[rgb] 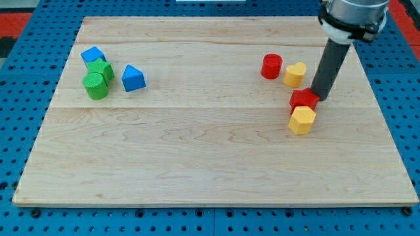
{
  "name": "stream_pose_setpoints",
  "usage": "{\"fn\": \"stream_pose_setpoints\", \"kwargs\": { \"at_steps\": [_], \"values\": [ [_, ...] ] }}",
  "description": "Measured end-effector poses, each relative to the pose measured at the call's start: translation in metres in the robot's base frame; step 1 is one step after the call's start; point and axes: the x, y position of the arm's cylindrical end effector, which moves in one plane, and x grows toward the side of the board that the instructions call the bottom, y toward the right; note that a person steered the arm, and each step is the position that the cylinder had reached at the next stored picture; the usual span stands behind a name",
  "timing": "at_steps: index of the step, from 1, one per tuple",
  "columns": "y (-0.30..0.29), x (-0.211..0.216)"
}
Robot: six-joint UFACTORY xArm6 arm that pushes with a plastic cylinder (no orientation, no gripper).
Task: Push the hexagon with the red star towards the bottom right corner
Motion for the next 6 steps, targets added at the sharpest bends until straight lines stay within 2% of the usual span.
{"fn": "stream_pose_setpoints", "kwargs": {
  "at_steps": [1,2,3,4,6],
  "values": [
    [-0.035,0.034],
    [-0.014,0.023],
    [-0.044,0.042],
    [-0.045,0.082],
    [-0.03,0.051]
  ]
}}
